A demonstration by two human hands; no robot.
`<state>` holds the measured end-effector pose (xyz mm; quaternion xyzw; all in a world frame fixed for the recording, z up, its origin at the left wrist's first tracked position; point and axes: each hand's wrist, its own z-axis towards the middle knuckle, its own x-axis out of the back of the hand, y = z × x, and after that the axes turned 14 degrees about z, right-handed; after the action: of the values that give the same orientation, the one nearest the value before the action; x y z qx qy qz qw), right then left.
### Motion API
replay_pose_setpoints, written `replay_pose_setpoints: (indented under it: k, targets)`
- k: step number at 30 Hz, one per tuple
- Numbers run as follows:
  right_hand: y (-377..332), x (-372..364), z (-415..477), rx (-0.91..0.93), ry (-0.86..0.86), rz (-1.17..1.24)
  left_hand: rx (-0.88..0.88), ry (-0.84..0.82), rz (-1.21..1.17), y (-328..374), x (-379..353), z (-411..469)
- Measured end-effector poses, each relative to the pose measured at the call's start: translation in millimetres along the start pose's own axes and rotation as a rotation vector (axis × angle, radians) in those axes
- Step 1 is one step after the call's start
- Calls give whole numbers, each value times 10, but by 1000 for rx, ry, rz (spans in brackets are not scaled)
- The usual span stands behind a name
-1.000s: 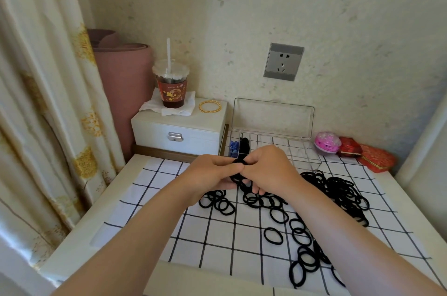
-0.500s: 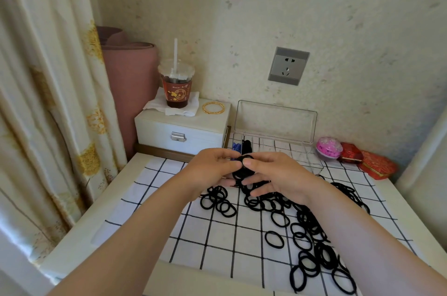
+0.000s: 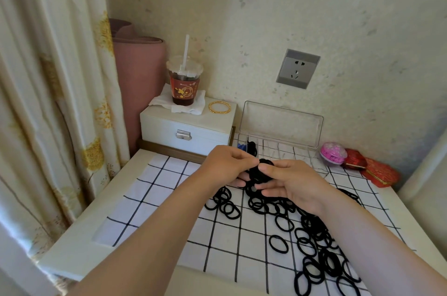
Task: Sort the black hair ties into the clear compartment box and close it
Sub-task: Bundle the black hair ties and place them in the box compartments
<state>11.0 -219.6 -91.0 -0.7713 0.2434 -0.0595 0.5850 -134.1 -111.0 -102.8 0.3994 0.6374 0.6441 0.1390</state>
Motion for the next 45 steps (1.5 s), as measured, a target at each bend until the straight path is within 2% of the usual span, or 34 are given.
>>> replay_pose_setpoints:
  k: [6, 11, 13, 20, 23, 26, 30, 35, 40, 43, 45]
  targets:
    - [-108, 40, 155, 133, 225, -111, -200, 124, 571, 10, -38, 132]
    - [-207, 81, 578, 291, 479, -478, -273, 191, 718, -56, -115, 270]
    - [-199, 79, 745, 307, 507, -620, -295, 172, 797, -86, -169, 314]
    - [-183, 34, 1027, 245, 428, -1073, -292, 82, 891, -204, -213, 416]
    - [-198, 6, 1113, 128, 431, -1287, -300, 74, 904, -239, -203, 453]
    - [-222, -32, 1173, 27, 340, -1434, -296, 63, 925, -257, -204, 466]
    - [-411, -65, 1126, -63, 178, -1448, -288, 45, 937, -235, -202, 459]
    - [-538, 84, 978, -13, 115, -1118, -267, 39, 926, -213, -203, 467]
    - [-321, 155, 863, 247, 67, -1285, -274, 60, 916, -201, -245, 480]
    - [-220, 129, 863, 173, 81, -1557, -269, 58, 914, -205, -248, 481]
    - [-227, 114, 867, 138, 99, -1521, -262, 51, 913, -208, -246, 475]
